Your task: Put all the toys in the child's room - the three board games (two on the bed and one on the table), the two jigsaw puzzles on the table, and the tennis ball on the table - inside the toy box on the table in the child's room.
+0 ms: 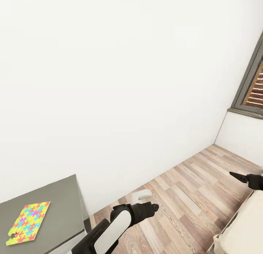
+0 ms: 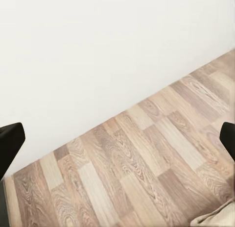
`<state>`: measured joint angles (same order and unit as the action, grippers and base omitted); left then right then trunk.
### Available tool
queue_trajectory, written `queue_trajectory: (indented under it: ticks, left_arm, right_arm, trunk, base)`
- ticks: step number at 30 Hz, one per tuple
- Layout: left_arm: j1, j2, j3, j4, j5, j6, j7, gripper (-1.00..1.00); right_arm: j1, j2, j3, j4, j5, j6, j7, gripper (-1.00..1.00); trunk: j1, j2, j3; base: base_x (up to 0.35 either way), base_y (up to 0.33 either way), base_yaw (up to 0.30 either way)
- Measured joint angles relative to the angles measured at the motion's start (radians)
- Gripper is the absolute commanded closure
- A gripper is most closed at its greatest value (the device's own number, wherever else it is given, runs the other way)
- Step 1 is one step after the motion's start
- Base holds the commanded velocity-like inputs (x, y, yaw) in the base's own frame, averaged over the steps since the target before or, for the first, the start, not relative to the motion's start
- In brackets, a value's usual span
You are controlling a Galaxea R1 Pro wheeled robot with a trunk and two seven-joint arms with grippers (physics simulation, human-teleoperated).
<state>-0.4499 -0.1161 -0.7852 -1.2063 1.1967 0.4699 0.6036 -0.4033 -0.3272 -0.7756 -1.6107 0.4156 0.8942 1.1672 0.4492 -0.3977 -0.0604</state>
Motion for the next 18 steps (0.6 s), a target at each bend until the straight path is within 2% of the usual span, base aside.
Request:
queue_trajectory:
  ticks: [7,18]
  left_arm:
    - [0.0,-0.001,-0.007,0.003,-0.003,-0.004,0.001,-1.0]
    - [0.0,-0.004,-0.007,0.026,-0.003,-0.006,0.001,-1.0]
  right_arm:
    - [0.0,0.0,0.0,-0.001,-0.001,0.001,0.003,-1.0]
    - [0.0,-0.002,0.0,-0.001,-0.001,0.002,0.004,-1.0]
  trunk:
    - [0.0,0.0,0.008]
    - [-0.001,0.0,0.022]
  base:
    - [0.227,-0.183,-0.224]
    - [0.294,-0.187,-0.224]
